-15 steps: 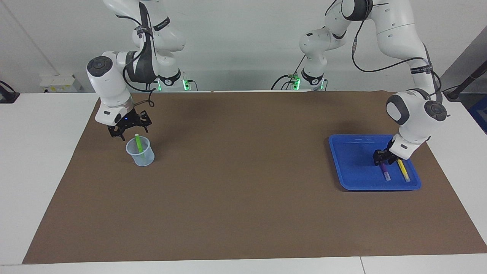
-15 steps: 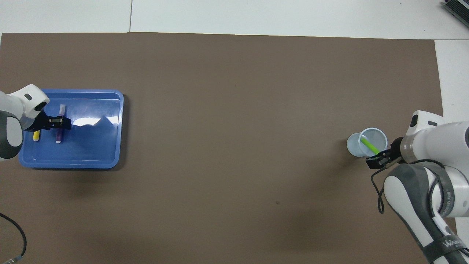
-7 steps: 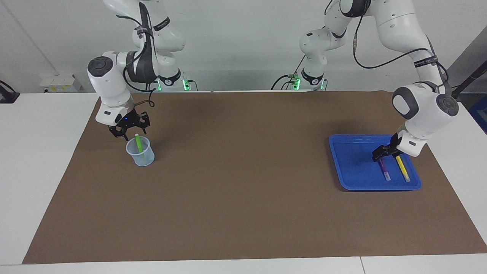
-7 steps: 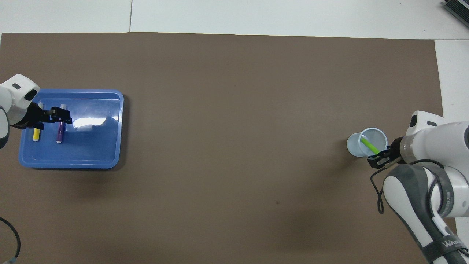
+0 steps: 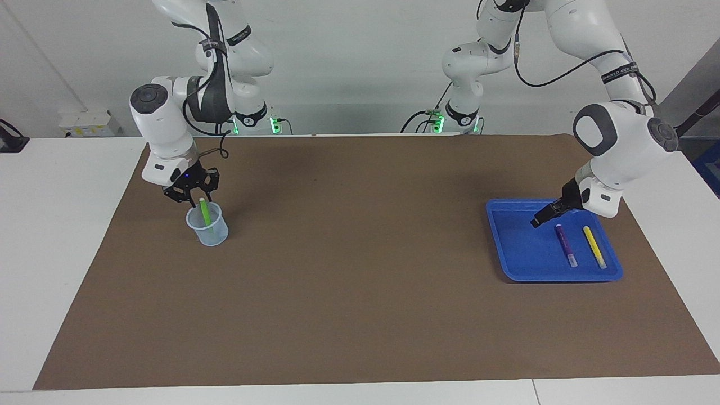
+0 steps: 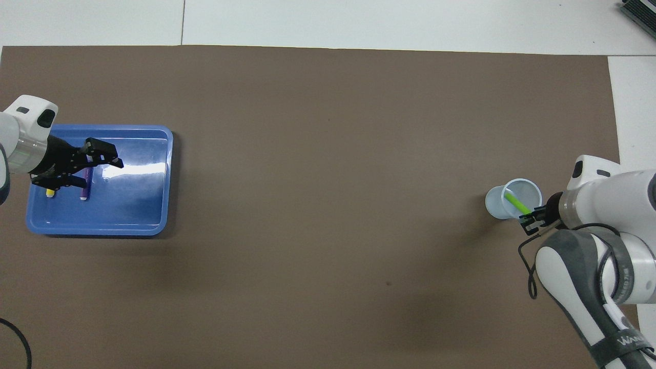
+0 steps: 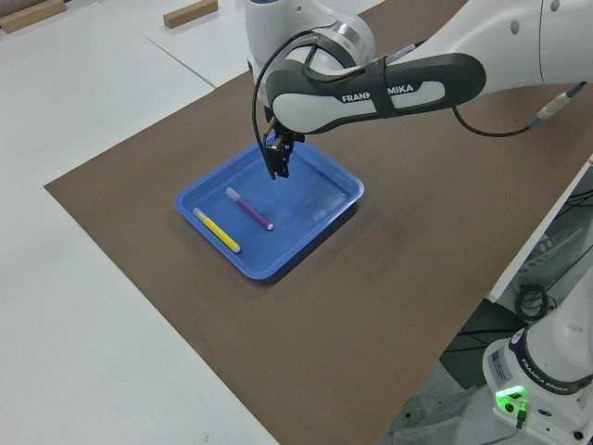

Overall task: Right arm passes pens to left for tray arrangement
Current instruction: 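Open the left gripper and lift it off the tray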

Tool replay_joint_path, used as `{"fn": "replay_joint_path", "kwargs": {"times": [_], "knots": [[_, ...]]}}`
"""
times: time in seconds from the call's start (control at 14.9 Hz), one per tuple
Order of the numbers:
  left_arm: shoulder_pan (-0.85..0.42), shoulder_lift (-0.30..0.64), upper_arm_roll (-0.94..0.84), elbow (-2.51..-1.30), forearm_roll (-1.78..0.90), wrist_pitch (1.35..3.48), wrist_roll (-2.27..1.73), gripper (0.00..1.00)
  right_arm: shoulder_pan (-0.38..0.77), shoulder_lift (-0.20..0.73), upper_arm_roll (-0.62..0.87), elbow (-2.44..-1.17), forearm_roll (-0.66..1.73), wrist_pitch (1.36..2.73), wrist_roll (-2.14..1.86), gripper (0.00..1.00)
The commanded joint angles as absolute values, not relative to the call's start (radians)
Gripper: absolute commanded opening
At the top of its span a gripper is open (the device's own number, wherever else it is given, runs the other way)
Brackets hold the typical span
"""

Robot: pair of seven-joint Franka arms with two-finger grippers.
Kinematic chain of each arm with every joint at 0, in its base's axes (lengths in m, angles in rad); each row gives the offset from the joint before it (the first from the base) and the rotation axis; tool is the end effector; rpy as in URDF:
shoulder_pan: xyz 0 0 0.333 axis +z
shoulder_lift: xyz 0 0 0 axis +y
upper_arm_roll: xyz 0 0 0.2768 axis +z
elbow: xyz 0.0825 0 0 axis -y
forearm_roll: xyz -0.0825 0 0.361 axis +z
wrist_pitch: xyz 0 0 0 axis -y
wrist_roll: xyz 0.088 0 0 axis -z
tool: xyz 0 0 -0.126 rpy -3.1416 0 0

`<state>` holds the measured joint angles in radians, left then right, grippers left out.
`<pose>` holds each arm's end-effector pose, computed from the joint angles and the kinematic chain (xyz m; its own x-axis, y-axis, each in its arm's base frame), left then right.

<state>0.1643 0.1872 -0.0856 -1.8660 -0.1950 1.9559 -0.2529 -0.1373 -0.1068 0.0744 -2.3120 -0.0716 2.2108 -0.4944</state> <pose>0.5661 0.0297 0.3633 0.9099 0.3878 -0.1475 0.4085 -0.8994 0.1553 0.4798 -0.0338 0.3440 0.8899 0.4553 -0.0278 0.4561 -0.8879 0.0594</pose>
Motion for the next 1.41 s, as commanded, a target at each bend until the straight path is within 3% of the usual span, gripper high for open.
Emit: {"fn": "replay_joint_path", "kwargs": {"times": [0.0, 0.2, 0.54, 0.88, 1.35], "knots": [[0.089, 0.132, -0.074, -1.885, -0.228, 1.910, -0.397, 1.00, -0.150, -0.107, 0.086, -2.319, -0.109, 2.215, -0.477, 0.19], [0.020, 0.095, -0.074, -1.893, -0.258, 1.870, -0.561, 1.00, -0.152, -0.107, 0.086, -2.319, -0.109, 2.215, -0.479, 0.01], [-0.073, 0.045, -0.074, -1.894, -0.339, 1.845, -0.800, 1.00, -0.147, -0.107, 0.086, -2.313, -0.109, 2.203, -0.480, 0.00], [-0.227, 0.006, -0.074, -1.924, -0.376, 1.858, -1.027, 1.00, -0.140, -0.115, 0.086, -2.234, -0.110, 2.068, -0.480, 0.00], [-0.297, -0.037, -0.074, -1.930, -0.500, 1.864, -1.250, 1.00, -0.137, -0.136, 0.087, -2.135, -0.115, 1.899, -0.482, 0.00]]}}
